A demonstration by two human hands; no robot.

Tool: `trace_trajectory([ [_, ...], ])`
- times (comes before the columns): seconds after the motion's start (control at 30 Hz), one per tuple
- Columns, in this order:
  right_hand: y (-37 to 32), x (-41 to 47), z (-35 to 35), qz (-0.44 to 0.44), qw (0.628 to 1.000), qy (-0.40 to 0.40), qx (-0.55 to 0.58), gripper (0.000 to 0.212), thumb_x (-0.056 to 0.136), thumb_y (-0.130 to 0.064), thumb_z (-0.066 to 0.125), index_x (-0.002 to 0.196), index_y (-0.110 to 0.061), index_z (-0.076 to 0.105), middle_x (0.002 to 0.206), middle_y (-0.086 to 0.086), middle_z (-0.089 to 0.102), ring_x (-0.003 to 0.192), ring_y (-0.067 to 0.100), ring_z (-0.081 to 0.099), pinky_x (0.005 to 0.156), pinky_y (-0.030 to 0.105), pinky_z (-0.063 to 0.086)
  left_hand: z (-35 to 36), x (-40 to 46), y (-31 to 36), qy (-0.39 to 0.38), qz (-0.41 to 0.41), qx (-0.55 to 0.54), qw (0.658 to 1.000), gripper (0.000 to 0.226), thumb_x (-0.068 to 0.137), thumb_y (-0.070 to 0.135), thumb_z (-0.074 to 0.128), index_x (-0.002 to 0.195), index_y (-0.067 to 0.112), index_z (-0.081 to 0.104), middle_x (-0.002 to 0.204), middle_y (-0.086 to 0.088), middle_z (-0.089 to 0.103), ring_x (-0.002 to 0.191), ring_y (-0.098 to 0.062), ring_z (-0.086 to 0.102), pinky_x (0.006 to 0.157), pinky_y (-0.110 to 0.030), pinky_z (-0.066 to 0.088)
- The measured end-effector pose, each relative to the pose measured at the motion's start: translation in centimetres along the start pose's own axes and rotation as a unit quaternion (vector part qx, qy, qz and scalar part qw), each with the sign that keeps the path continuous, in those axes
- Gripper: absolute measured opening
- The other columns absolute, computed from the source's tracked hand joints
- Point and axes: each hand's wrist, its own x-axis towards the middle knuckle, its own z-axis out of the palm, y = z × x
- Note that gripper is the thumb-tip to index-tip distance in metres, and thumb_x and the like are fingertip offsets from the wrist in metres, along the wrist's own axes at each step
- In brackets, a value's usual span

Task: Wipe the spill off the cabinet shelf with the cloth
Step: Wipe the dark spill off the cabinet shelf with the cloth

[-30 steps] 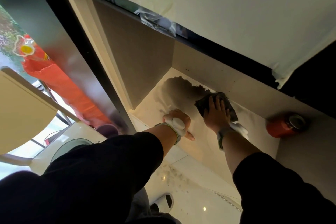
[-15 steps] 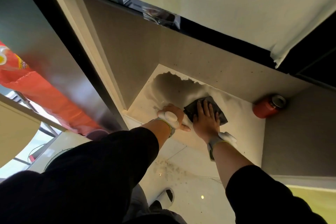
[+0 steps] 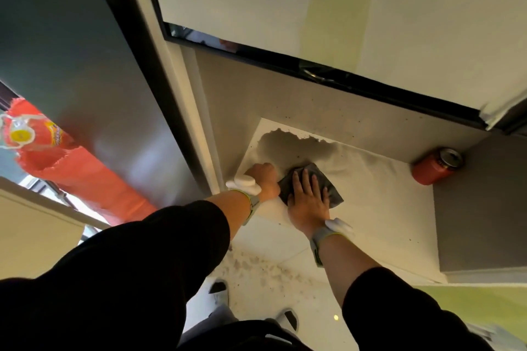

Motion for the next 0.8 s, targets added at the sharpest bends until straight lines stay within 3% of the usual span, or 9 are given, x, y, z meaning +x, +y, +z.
trace_trajectory([
  [0.07,-0.4,0.5,-0.2,0.002,1.000,-0.002,-0.004,0.066,0.105,-0.043,0.030,0.164,-0.032,0.002,0.172,-0.004,-0.007,0.158,0.021,-0.008,0.126,0.051,-0.002,0.4,0.3,-1.0,-0.008,-0.014,0.023,1.000,0.043,0.097,0.033,0.062,0.127,0.004,0.053,0.130,-0.019,0.056,0.115,-0.038,0.061,0.081,-0.036,0.044],
  [0.13,-1.0,0.9,-0.3,0.016,1.000,-0.007,-0.002,0.066,0.105,-0.043,0.030,0.164,-0.032,0.002,0.172,-0.005,-0.008,0.158,0.021,-0.008,0.126,0.051,-0.003,-0.1,0.7,-1.5,-0.057,-0.029,0.012,0.998,0.048,0.097,0.038,0.062,0.131,0.006,0.053,0.134,-0.016,0.055,0.120,-0.036,0.059,0.087,-0.035,0.046],
  [0.2,-1.6,1.6,-0.4,0.035,0.999,-0.015,0.009,0.066,0.105,-0.043,0.030,0.163,-0.033,0.000,0.172,-0.005,-0.009,0.158,0.021,-0.009,0.126,0.052,-0.003,-1.2,1.1,-1.4,-0.112,-0.033,-0.016,0.993,0.044,0.095,0.039,0.063,0.128,0.009,0.056,0.132,-0.013,0.059,0.115,-0.035,0.062,0.084,-0.035,0.052],
  [0.27,-2.3,2.7,-0.8,0.055,0.998,-0.031,0.020,0.067,0.105,-0.043,0.028,0.163,-0.033,-0.003,0.171,-0.004,-0.011,0.158,0.022,-0.011,0.126,0.053,-0.003,-1.7,1.6,-1.4,-0.151,-0.007,-0.021,0.988,0.053,0.095,0.042,0.067,0.135,0.010,0.054,0.133,-0.010,0.060,0.120,-0.033,0.062,0.080,-0.033,0.048],
  [0.37,-3.0,4.2,-1.1,0.082,0.995,-0.046,0.033,0.068,0.104,-0.044,0.027,0.163,-0.032,-0.005,0.171,-0.004,-0.014,0.158,0.023,-0.012,0.126,0.055,-0.003,-0.8,2.6,-2.2,-0.137,0.014,0.036,0.990,0.089,0.073,0.065,0.080,0.136,0.008,0.053,0.130,-0.009,0.065,0.117,-0.032,0.064,0.082,-0.034,0.051],
  [0.43,-3.1,5.1,-1.1,0.094,0.994,-0.047,0.030,0.067,0.105,-0.046,0.026,0.163,-0.032,-0.005,0.171,-0.004,-0.015,0.158,0.023,-0.012,0.126,0.055,-0.003,0.2,3.1,-2.5,-0.111,0.037,0.095,0.989,0.099,0.068,0.075,0.078,0.134,0.005,0.053,0.127,-0.011,0.065,0.115,-0.033,0.065,0.090,-0.037,0.054],
  [0.6,-3.2,6.7,-1.6,0.109,0.992,-0.050,0.032,0.066,0.105,-0.046,0.025,0.163,-0.032,-0.005,0.171,-0.003,-0.015,0.158,0.024,-0.012,0.126,0.054,-0.004,1.0,4.0,-2.9,-0.091,0.063,0.106,0.988,0.093,0.064,0.079,0.077,0.120,0.006,0.060,0.117,-0.011,0.068,0.107,-0.033,0.067,0.084,-0.035,0.053],
  [0.8,-2.7,9.2,-2.9,0.104,0.991,-0.084,0.021,0.068,0.106,-0.044,0.027,0.163,-0.030,-0.008,0.170,0.000,-0.018,0.157,0.026,-0.014,0.126,0.056,-0.003,1.4,3.9,-2.9,-0.096,0.049,0.075,0.991,0.090,0.074,0.076,0.070,0.133,0.010,0.055,0.131,-0.010,0.062,0.121,-0.032,0.061,0.099,-0.038,0.048],
])
